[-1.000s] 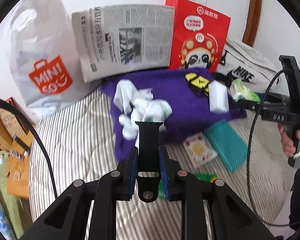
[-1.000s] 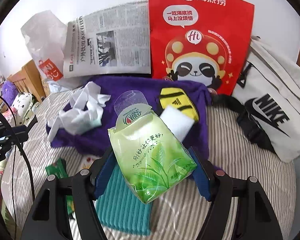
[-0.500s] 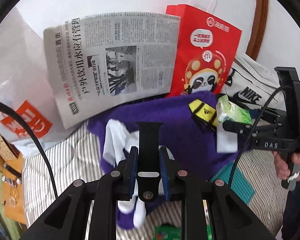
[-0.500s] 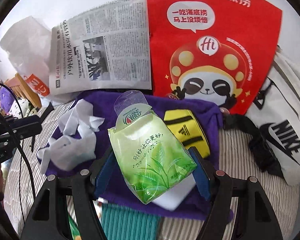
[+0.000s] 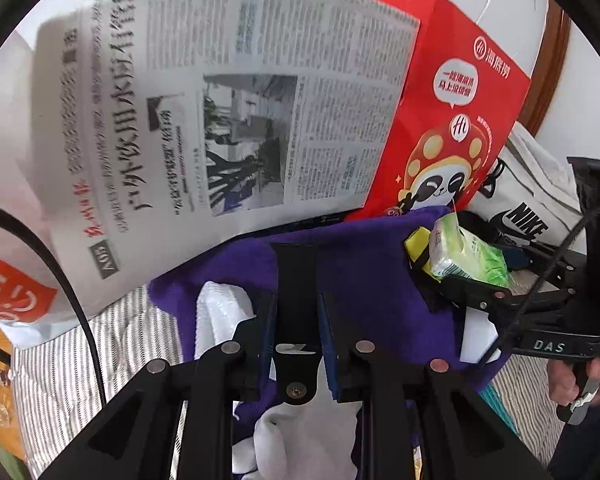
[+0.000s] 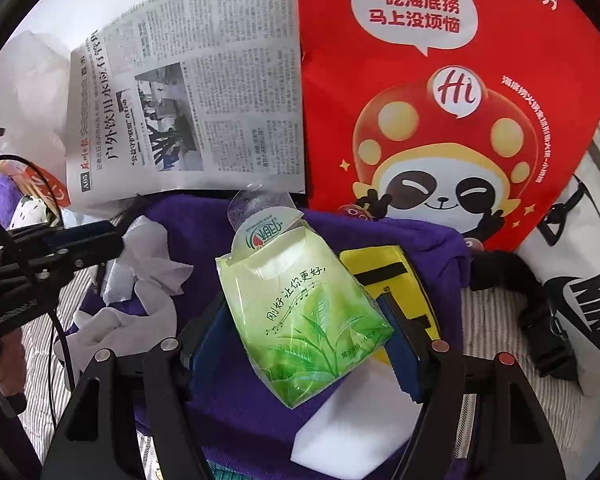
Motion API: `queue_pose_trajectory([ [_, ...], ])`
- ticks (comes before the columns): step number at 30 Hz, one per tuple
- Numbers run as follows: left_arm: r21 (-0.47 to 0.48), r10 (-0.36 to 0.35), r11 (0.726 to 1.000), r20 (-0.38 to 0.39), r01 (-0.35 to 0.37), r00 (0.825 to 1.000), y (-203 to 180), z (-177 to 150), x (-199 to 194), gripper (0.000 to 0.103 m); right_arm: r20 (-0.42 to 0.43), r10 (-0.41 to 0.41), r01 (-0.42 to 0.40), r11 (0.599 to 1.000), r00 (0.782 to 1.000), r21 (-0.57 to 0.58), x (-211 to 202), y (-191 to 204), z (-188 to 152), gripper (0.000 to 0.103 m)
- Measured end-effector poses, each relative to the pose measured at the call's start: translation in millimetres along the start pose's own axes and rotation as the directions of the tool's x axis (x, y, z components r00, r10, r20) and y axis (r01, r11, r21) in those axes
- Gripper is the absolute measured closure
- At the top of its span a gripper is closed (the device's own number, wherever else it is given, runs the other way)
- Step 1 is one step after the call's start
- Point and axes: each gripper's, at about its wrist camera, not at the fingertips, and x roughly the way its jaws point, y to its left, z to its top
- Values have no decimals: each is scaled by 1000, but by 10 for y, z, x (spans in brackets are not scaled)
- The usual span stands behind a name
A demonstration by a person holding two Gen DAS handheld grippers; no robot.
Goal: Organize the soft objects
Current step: 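Lift and carry the tissue pack over the purple towel with the right tool, then lower the tissue pack beside the yellow pouch and open the right tool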
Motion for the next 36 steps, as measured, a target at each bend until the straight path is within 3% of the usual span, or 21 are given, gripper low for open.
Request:
queue_pose_trajectory([
  [5,7,-34,999,-20,34,999,-36,-7,110,82,-19,-2,1,1000,1000,-27,79,52,-27,31],
  [13,-13,-22,1000,-48,22,999,-37,-13,268,82,-88,-4,-4,996,996,-92,374,236,-127,31],
  [18,-16,-23,1000,-51,22,998,-39,-19,309,82,-80,-72,58,985,994,-161,411,385,-201,31],
  [24,-21,-15,1000,-43,14,999,18,-32,263,82,-66,-9,-3,984,998,-177,355,564,-222,31],
  [36,-27,-16,1000,-37,15,999,68,-38,218,82,-33,1,-5,993,999,-118,638,528,-124,31],
])
